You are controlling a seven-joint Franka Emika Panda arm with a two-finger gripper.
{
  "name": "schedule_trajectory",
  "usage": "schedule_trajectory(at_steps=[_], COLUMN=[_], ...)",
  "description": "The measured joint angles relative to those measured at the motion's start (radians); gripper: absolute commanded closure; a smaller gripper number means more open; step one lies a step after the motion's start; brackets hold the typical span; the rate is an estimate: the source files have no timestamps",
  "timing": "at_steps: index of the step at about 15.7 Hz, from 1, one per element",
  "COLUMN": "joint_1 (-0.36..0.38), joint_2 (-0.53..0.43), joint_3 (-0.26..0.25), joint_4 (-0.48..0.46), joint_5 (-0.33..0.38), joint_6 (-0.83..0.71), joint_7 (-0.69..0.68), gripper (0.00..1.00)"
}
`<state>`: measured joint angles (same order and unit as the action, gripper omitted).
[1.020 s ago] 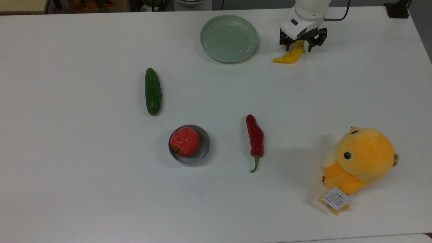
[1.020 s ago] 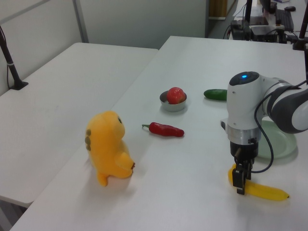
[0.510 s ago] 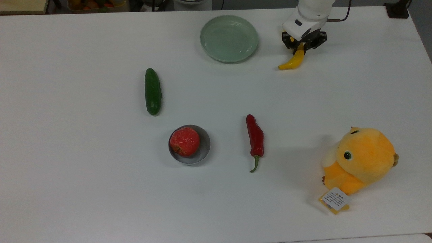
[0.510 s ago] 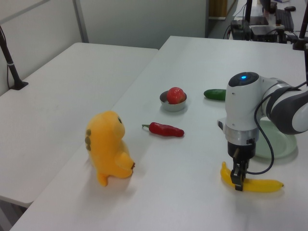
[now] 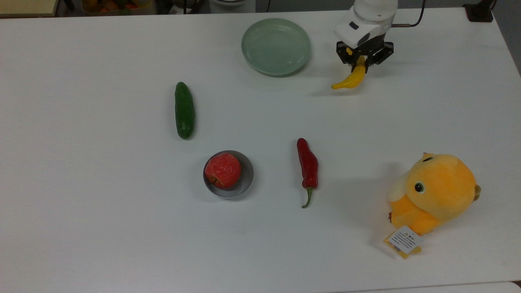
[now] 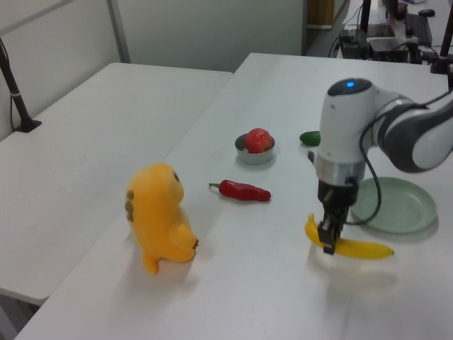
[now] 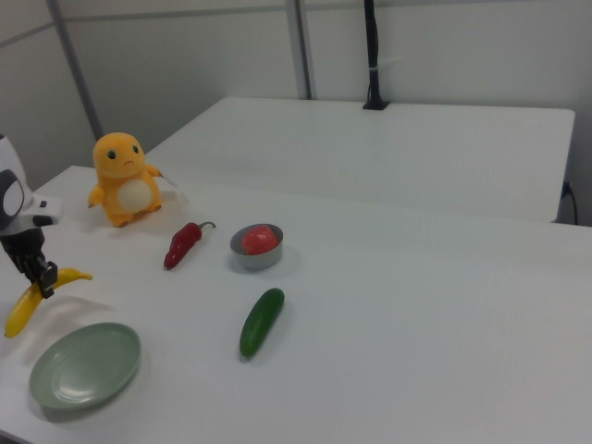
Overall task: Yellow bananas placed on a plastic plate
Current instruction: 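Lift the banana and carry it over the green plate, then lower the banana onto the plate and open the gripper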
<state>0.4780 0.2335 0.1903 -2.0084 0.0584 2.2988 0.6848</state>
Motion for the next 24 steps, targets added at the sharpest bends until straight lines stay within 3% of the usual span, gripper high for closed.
schedule_trajectory(at_steps=[5,10,16,20,21,24], joint_1=[-0.042,-0.043,-0.044,-0.044,-0.044,-0.044], joint_2=[-0.145,-0.264,-0.279,-0.279,-0.279,-0.279], joint_3=[-0.005,-0.048,-0.136,-0.144,-0.144,-0.144], joint_4=[-0.038,-0.162,-0.214,-0.241,-0.248,-0.267], joint_5=[-0.005,-0.005,-0.005,-0.005,-0.005,-0.005], joint_6=[-0.189,-0.255,-0.255,-0.255,-0.255,-0.255], joint_7=[-0.019,-0.063,-0.082,-0.095,-0.104,-0.124], gripper=[0.76,0.76,0.74,0.73,0.67,0.14])
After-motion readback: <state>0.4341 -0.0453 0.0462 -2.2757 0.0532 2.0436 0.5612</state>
